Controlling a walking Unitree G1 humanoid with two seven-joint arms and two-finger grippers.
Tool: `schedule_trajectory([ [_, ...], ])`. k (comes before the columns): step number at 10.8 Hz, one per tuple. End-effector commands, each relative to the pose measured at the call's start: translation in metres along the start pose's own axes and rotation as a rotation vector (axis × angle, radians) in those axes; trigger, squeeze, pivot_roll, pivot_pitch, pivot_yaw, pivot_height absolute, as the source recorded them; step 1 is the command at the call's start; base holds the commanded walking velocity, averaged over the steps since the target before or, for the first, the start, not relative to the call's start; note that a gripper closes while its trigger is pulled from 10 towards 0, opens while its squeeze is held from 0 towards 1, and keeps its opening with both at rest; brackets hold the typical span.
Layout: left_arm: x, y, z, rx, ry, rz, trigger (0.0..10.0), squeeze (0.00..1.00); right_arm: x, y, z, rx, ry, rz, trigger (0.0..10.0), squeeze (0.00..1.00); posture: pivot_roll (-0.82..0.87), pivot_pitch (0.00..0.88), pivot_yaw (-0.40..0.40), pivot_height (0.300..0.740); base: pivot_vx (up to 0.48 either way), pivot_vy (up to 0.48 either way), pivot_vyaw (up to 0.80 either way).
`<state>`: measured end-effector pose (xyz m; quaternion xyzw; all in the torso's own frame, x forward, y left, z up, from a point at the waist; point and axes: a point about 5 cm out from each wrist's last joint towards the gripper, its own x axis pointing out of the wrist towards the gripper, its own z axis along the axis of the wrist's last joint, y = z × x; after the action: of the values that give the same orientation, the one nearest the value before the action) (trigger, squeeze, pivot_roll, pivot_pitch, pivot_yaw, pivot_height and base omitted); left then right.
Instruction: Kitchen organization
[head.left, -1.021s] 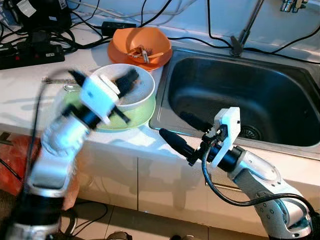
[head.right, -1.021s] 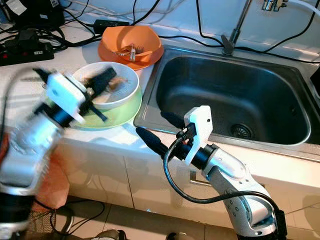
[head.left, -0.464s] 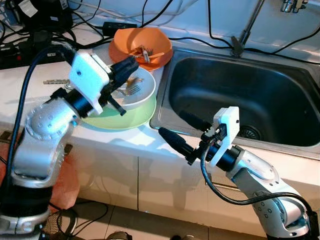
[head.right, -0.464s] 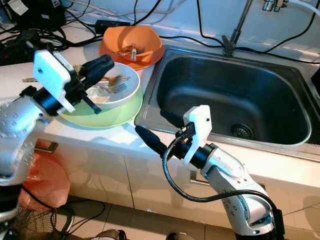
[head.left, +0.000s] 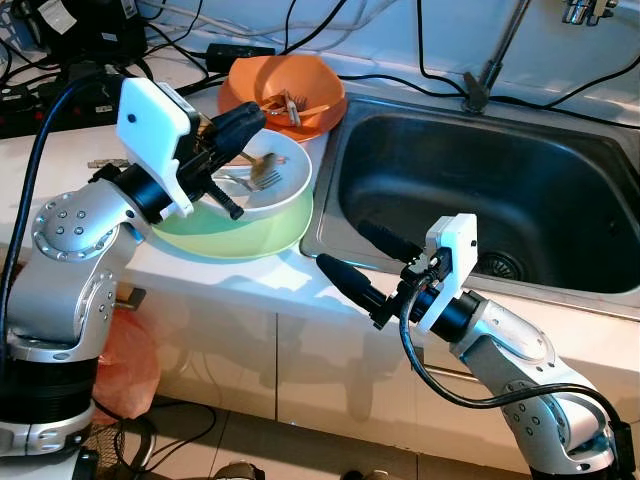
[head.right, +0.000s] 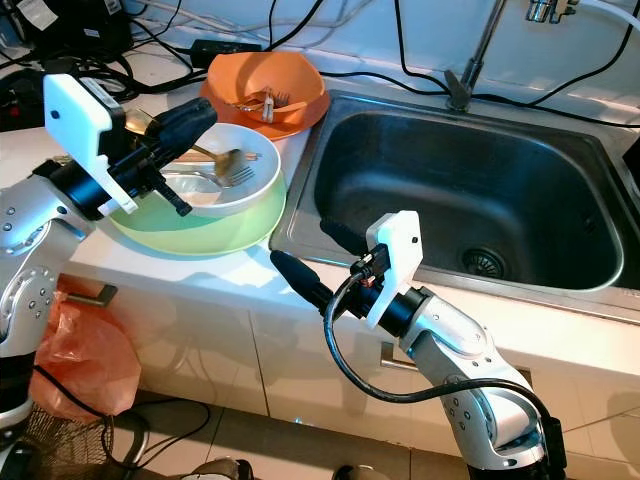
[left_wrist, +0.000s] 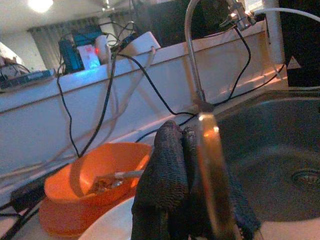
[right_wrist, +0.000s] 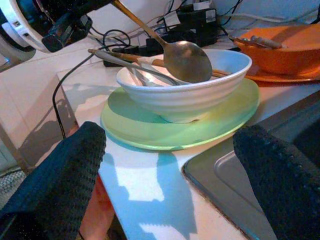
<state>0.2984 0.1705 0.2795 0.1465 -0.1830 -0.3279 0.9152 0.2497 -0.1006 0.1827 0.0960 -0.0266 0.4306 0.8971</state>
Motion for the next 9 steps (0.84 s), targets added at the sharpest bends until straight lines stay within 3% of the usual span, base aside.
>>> schedule_trajectory([
  [1, 0.0, 0.001, 0.004, -0.033, -0.023, 0.004, 0.0, 0.0, -0.001, -0.002, 0.001, -0.015, -0.003, -0.012, 10.0, 0.0, 0.09, 0.111, -0.061, 0.74, 0.0, 0.0, 0.0],
  [3, 0.005, 0.014, 0.017, -0.203, -0.125, 0.089, 0.0, 0.0, -0.001, -0.003, 0.003, -0.023, -0.015, -0.028, 10.0, 0.0, 0.09, 0.111, -0.06, 0.74, 0.0, 0.0, 0.0],
  [4, 0.007, 0.017, 0.017, -0.303, -0.163, 0.125, 0.0, 0.0, 0.0, -0.006, 0.007, -0.028, -0.042, -0.059, 10.0, 0.0, 0.09, 0.112, -0.06, 0.74, 0.0, 0.0, 0.0],
  [5, 0.008, 0.016, 0.016, -0.348, -0.183, 0.141, 0.0, 0.0, 0.001, -0.009, 0.011, -0.041, -0.056, -0.083, 10.0, 0.0, 0.09, 0.112, -0.059, 0.74, 0.0, 0.0, 0.0],
  [6, 0.012, 0.019, 0.016, -0.461, -0.24, 0.195, 0.0, 0.0, 0.002, -0.016, 0.016, -0.06, -0.079, -0.134, 10.0, 0.0, 0.08, 0.114, -0.06, 0.74, 0.0, 0.0, 0.0],
  [8, 0.027, 0.016, 0.009, -0.619, -0.291, 0.22, 0.0, 0.0, 0.0, -0.03, 0.024, -0.09, -0.123, -0.249, 10.0, 0.0, 0.08, 0.114, -0.06, 0.74, 0.0, 0.0, 0.0],
  [9, 0.04, 0.007, 0.002, -0.695, -0.307, 0.2, 0.0, 0.0, -0.003, -0.043, 0.031, -0.08, -0.17, -0.365, 10.0, 0.0, 0.06, 0.114, -0.05, 0.74, 0.0, 0.0, 0.0],
])
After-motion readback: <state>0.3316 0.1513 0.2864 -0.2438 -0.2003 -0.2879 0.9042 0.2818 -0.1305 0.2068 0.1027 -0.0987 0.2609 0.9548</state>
